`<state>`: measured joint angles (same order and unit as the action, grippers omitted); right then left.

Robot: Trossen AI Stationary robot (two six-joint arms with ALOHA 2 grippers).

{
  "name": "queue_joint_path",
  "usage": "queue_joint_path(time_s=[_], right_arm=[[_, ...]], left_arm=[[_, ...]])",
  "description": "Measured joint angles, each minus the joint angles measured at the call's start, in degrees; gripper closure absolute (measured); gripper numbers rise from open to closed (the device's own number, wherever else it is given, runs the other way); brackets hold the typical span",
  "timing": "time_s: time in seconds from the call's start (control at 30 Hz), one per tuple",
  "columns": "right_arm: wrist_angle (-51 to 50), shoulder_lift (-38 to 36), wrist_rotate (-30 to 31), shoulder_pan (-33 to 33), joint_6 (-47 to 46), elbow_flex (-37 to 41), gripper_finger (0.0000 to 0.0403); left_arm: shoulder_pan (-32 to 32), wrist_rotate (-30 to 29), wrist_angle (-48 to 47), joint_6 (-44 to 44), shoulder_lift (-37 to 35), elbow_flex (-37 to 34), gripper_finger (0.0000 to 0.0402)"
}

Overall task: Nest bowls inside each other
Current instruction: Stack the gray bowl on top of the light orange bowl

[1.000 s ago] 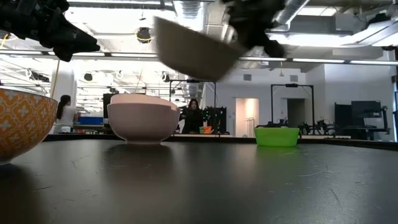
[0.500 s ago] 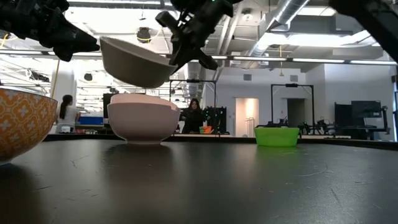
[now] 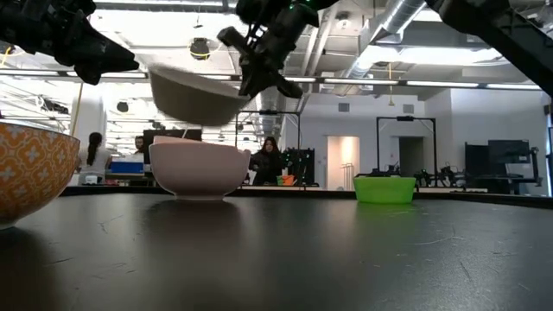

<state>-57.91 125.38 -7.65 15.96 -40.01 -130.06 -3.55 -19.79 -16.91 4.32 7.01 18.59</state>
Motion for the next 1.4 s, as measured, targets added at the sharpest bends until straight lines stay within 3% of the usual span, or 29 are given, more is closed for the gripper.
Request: queue_joint_path(time_s=[0.3,0.87,1.4], right_arm=[[5.51,0.68,1.79,3.39,-1.93,0.93,0.0394],[6.31,6.27,0.0,4.47,-1.03,1.03,0.0393],[4.94,5.96,2.05,3.79,4.88,0.34,0.0255]], left_arm=[[0.0,0.0,0.39,0.28,0.01,0.0,0.0274],[-0.01,-0.02,0.48,0.4,0.01,0.0,0.0274],[0.0,-0.02,0.42,0.0,0.01,0.0,0.0274]])
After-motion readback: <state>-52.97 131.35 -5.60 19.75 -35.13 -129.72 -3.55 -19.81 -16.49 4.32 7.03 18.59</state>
